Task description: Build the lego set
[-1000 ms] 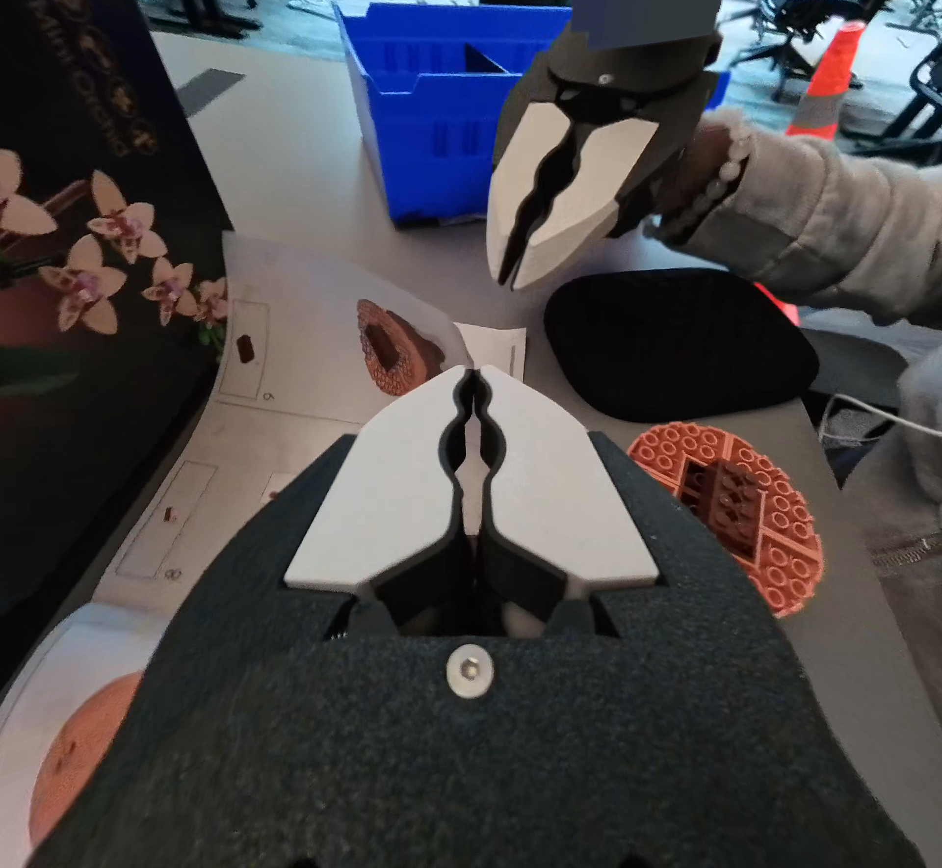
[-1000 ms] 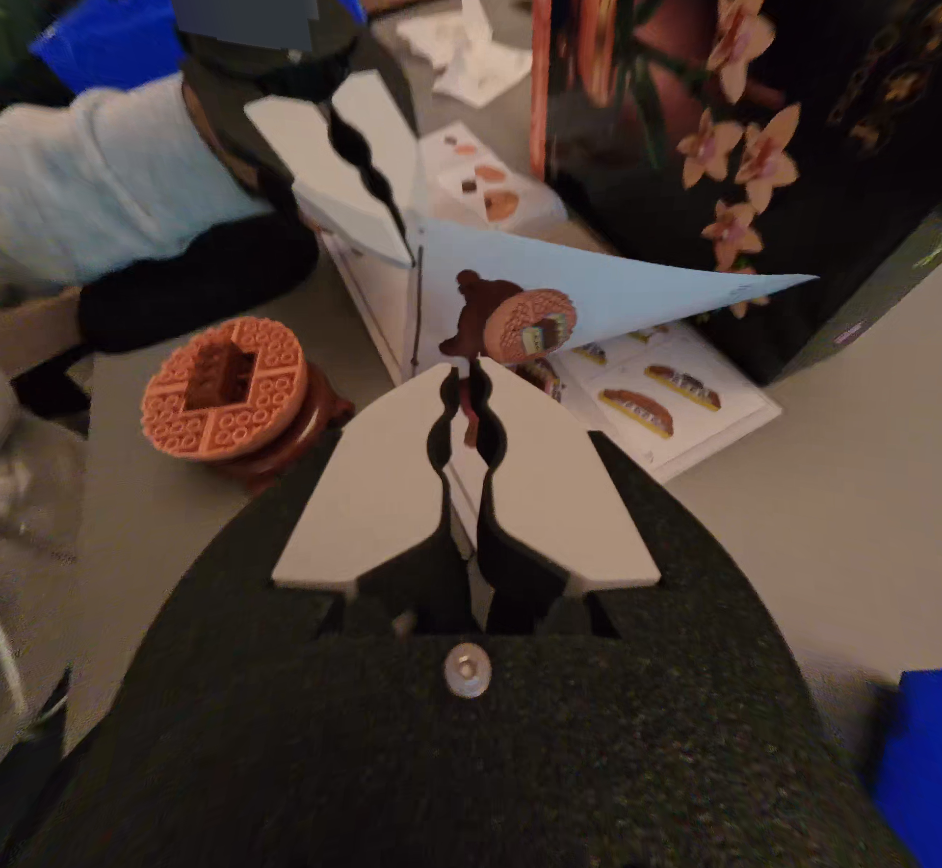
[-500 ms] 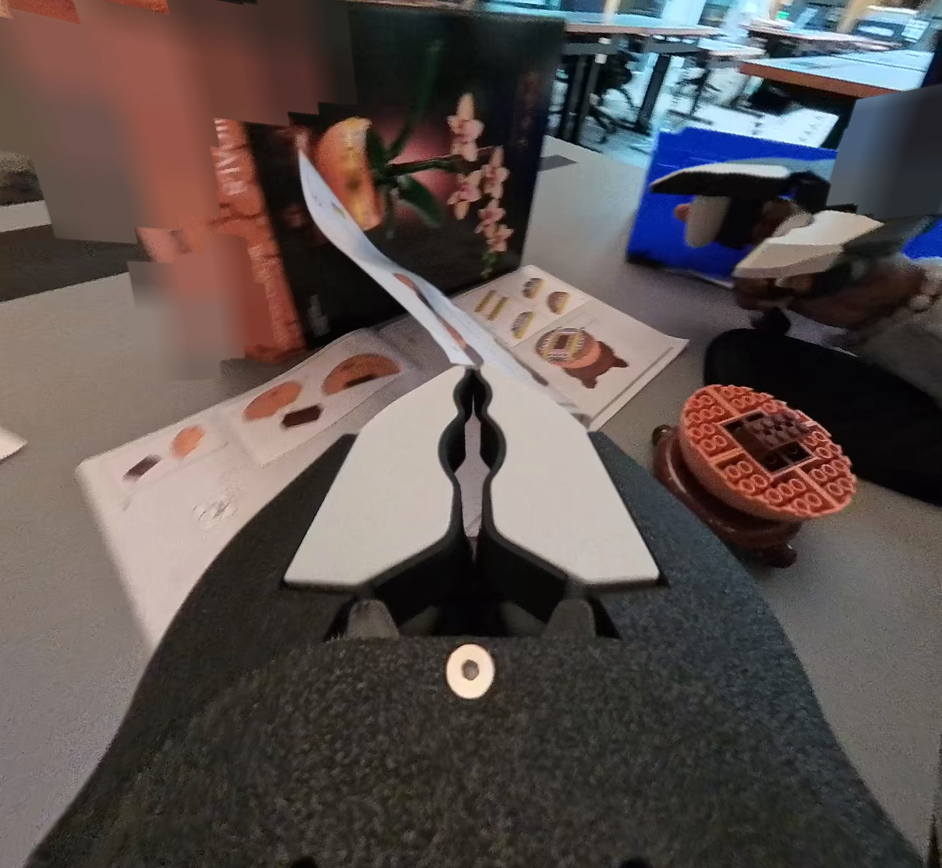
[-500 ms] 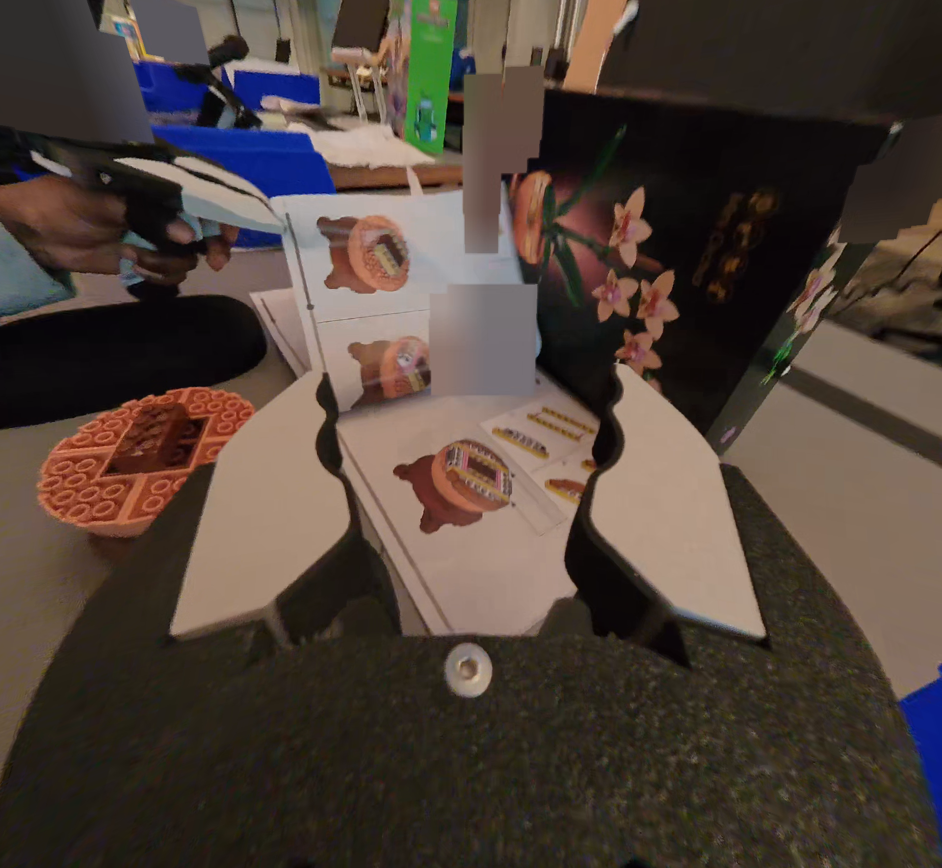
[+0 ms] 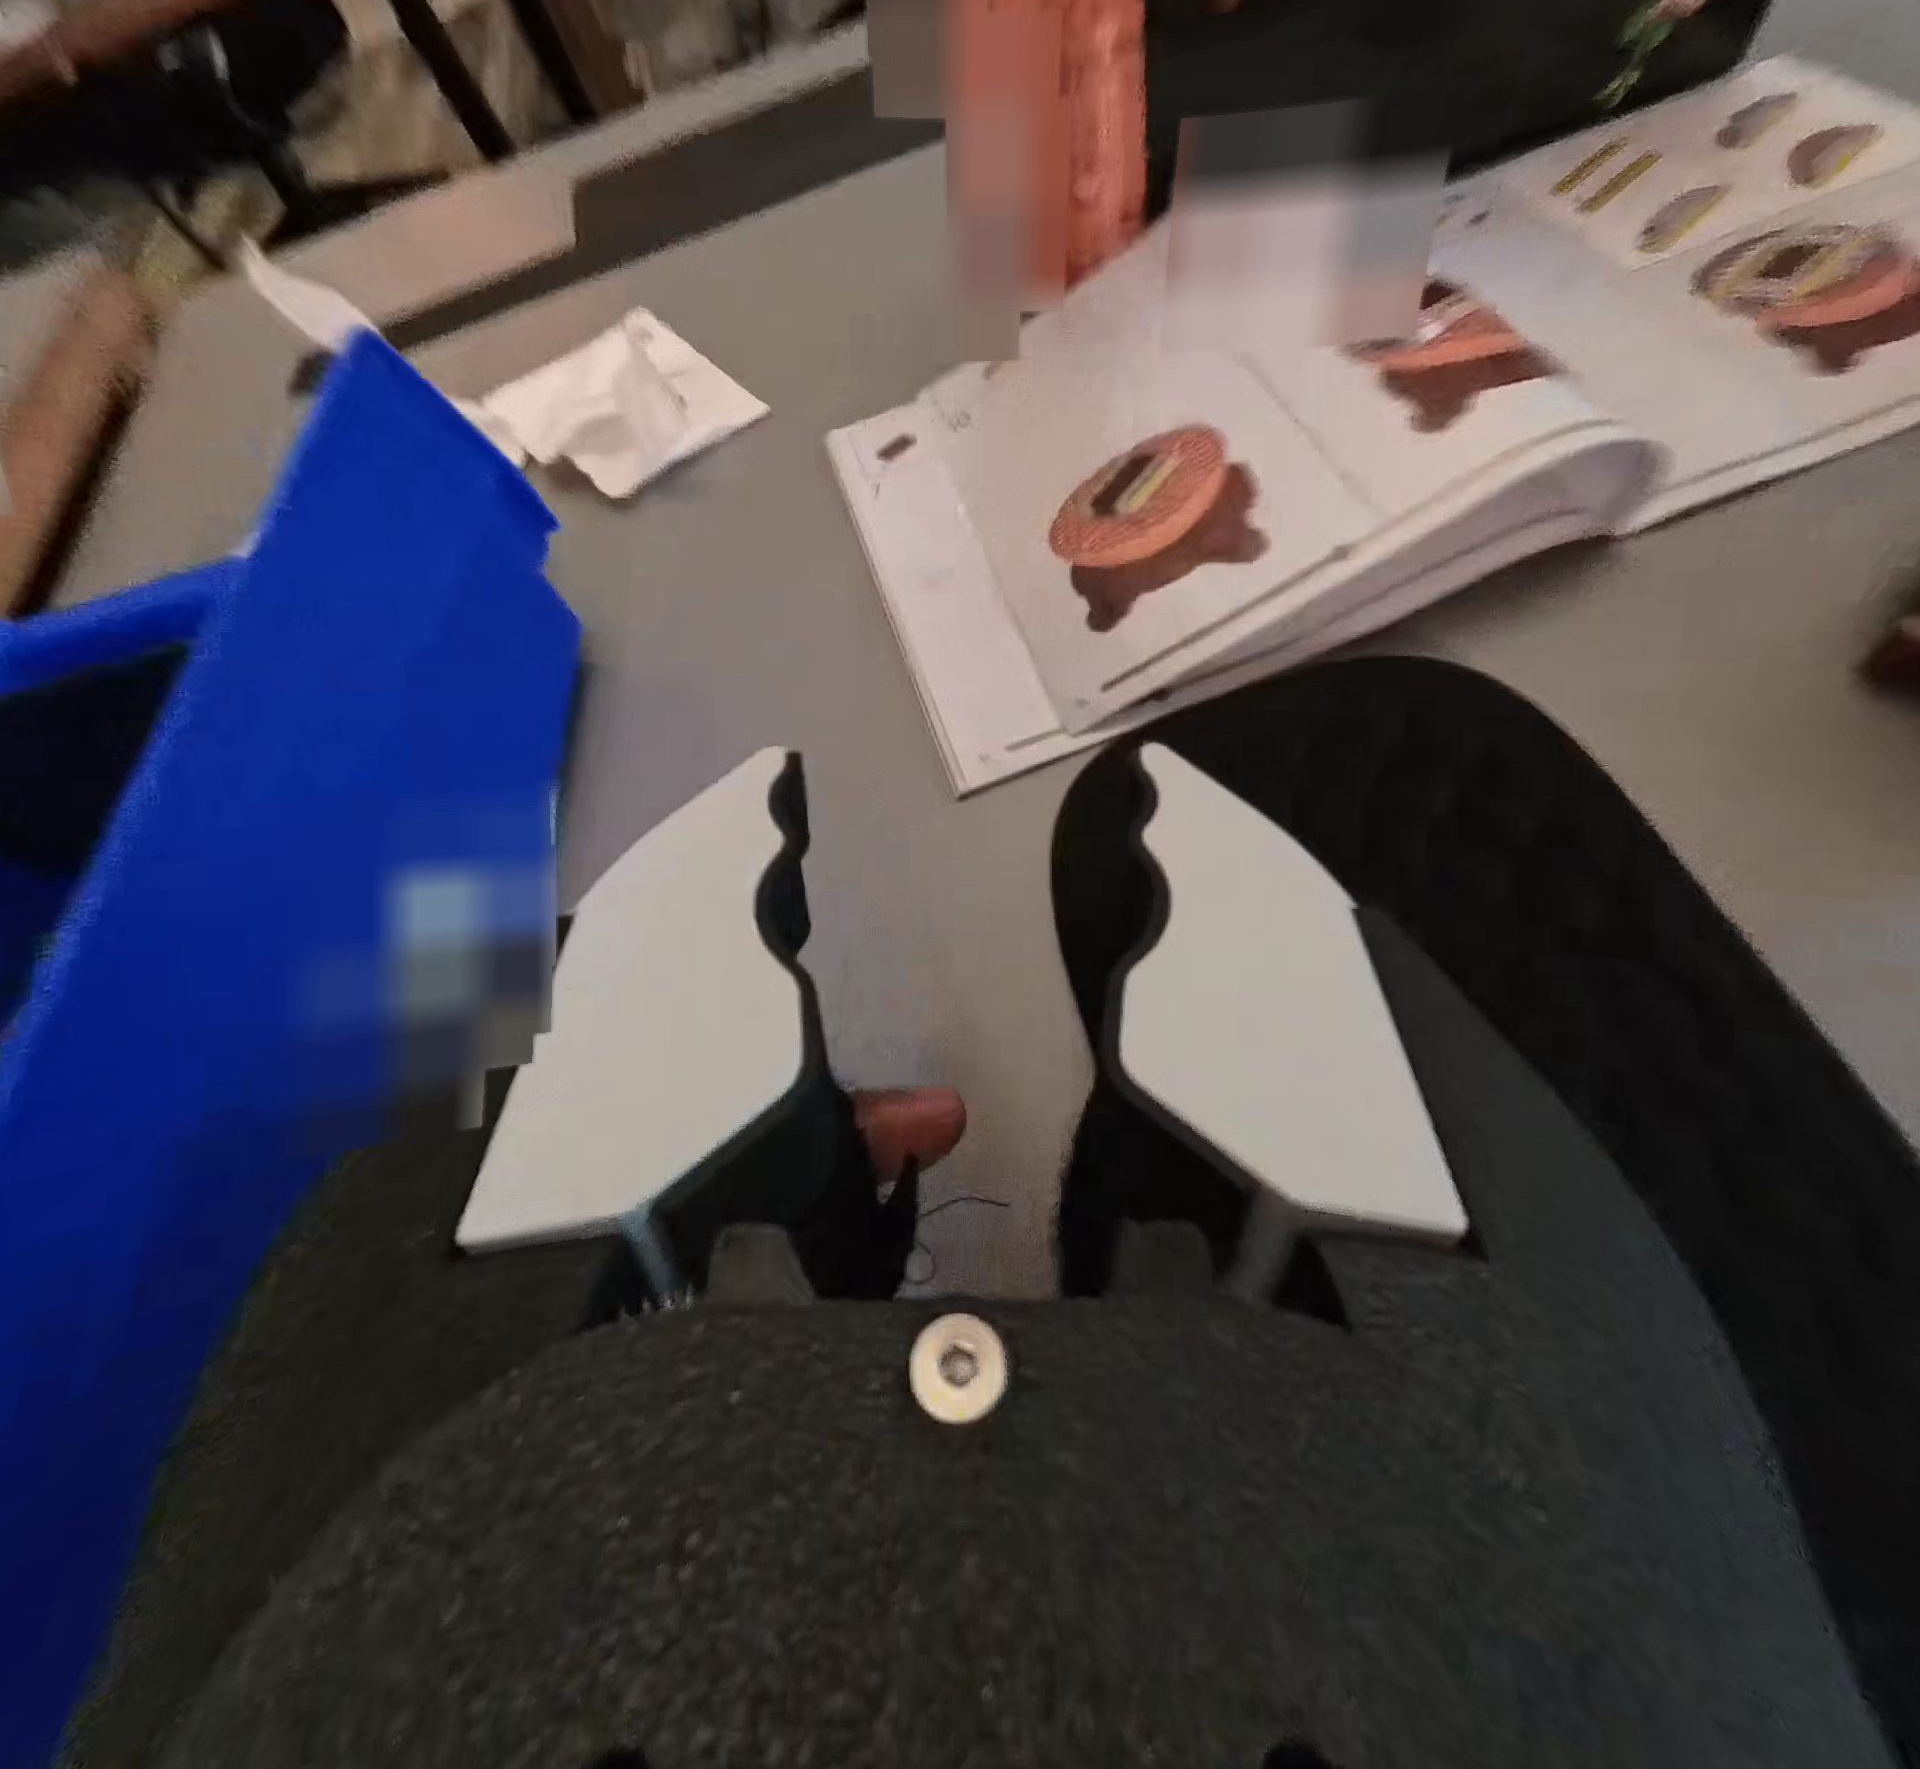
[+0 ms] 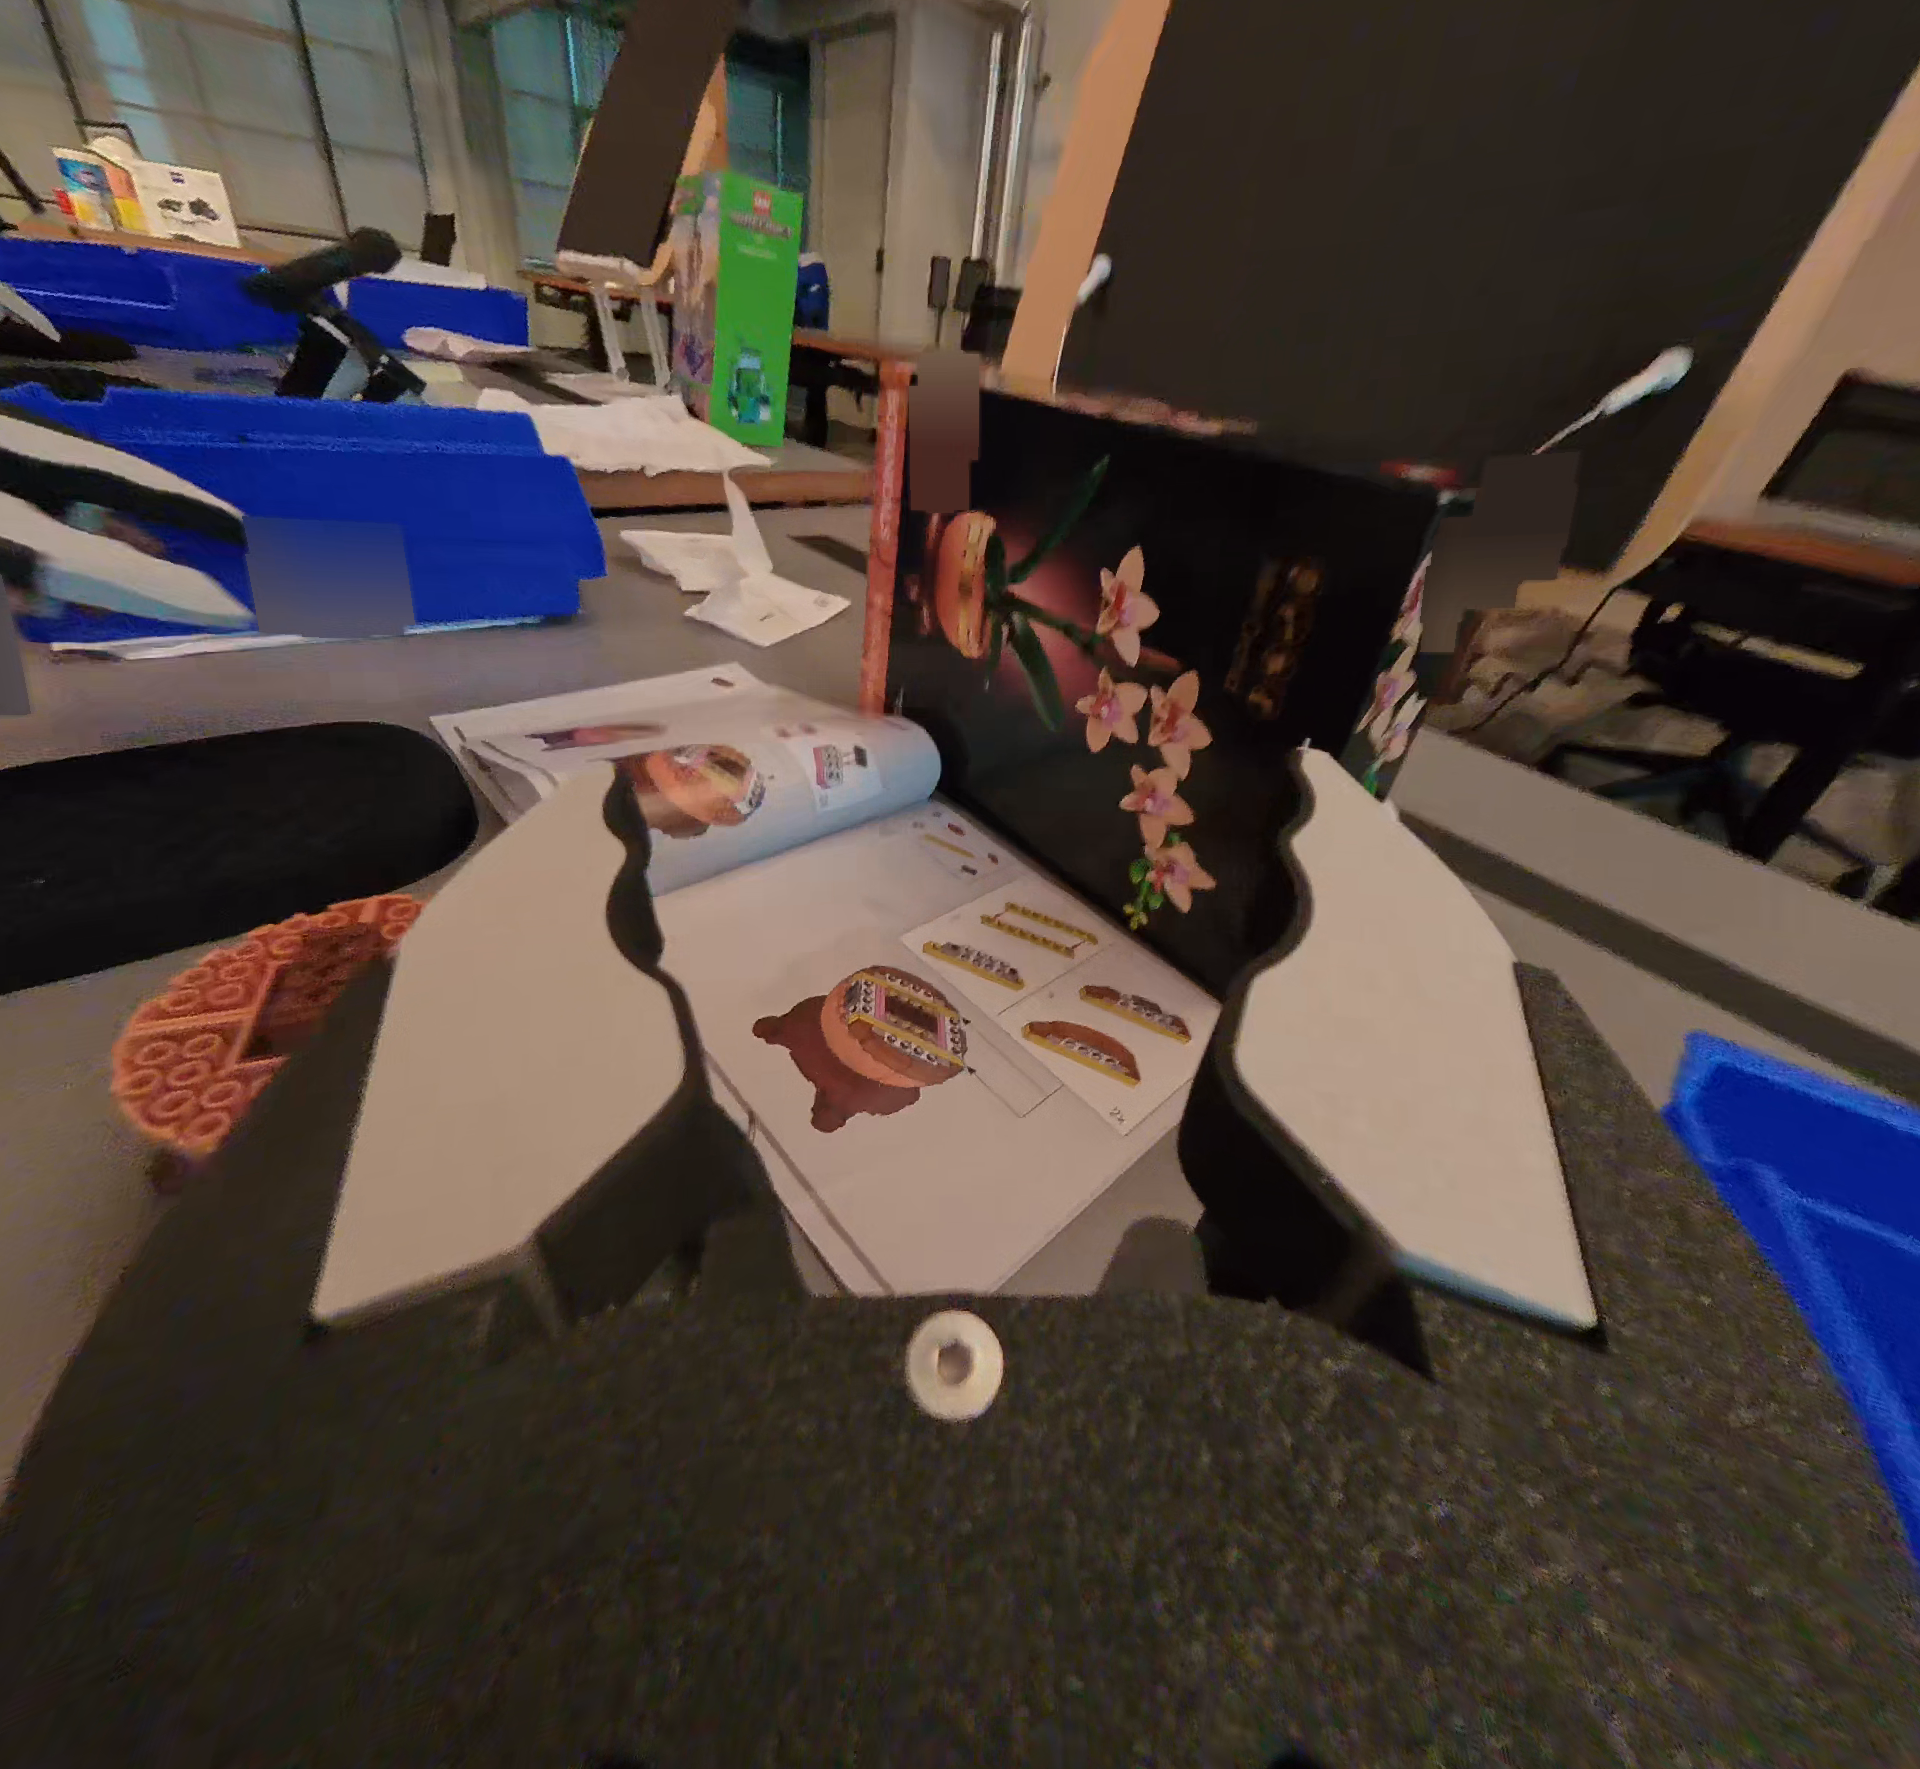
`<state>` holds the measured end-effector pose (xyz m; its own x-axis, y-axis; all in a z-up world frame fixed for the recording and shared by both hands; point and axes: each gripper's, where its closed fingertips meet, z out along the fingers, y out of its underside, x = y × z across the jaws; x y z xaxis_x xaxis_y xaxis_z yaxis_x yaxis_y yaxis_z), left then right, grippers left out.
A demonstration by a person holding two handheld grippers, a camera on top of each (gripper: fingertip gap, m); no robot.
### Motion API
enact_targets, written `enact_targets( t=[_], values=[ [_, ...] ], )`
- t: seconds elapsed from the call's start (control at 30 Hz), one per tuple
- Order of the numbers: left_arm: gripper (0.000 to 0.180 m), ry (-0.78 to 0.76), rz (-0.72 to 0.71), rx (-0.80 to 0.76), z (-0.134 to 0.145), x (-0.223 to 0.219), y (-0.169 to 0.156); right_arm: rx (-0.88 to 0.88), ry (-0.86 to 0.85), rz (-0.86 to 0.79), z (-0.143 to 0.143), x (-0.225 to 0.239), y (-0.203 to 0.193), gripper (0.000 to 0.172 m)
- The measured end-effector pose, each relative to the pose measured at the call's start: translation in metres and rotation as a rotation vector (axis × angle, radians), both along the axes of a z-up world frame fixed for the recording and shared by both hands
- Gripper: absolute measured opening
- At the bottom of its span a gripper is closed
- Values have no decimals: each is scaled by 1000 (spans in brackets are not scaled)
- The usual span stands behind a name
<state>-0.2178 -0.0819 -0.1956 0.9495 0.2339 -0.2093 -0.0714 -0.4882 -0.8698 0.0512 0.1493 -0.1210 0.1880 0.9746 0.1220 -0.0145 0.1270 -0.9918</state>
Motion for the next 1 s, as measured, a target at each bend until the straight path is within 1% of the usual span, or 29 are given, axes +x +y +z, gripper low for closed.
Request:
enact_targets(
  t=[0.07,0.1,0.13,0.23,0.27,0.3,0.33,0.37,0.4,0.43,0.5,0.57,0.6,0.63,0.7,0.77,0.8,0.83,0.9,1.0],
  values=[
    [62,-24,-39,119,32,18,-35,32,24,-28,13,13,-10,109],
    [68,-37,-35,195,51,23,-57,42,38,-45,18,20,-14,109],
    [75,-38,10,283,73,22,-83,49,57,-67,24,28,-18,109],
    [91,3,306,593,134,6,-180,44,129,-130,44,56,-29,110],
    [94,24,417,701,150,3,-215,41,157,-146,50,67,-33,109],
    [97,54,494,772,161,6,-247,40,184,-162,56,78,-37,106],
    [101,89,550,806,168,11,-272,34,198,-178,58,89,-41,100],
    [104,117,577,813,172,18,-290,28,192,-179,58,97,-47,98],
    [108,121,575,806,173,26,-301,20,161,-166,55,102,-55,99],
    [110,103,527,792,174,36,-305,-3,114,-162,49,107,-62,100],
    [120,36,377,780,174,62,-302,-29,8,-137,38,116,-80,110],
    [128,3,238,742,172,89,-297,8,-53,-131,33,127,-98,116],
    [132,10,204,723,172,99,-297,37,-77,-135,32,132,-106,119],
    [134,24,194,708,173,105,-298,59,-111,-144,30,138,-111,119],
    [139,52,204,691,177,111,-301,56,-176,-160,23,149,-117,126],
    [146,76,212,689,183,114,-302,-5,-218,-154,16,156,-120,133],
    [146,88,211,692,186,115,-302,-46,-227,-146,13,158,-120,135],
    [146,97,204,698,189,116,-300,-86,-229,-124,11,158,-122,136],
    [146,95,184,690,190,117,-294,-160,-207,-65,12,155,-126,132],
    [146,94,176,649,183,115,-286,-189,-152,-14,17,149,-132,133]
  ],
)
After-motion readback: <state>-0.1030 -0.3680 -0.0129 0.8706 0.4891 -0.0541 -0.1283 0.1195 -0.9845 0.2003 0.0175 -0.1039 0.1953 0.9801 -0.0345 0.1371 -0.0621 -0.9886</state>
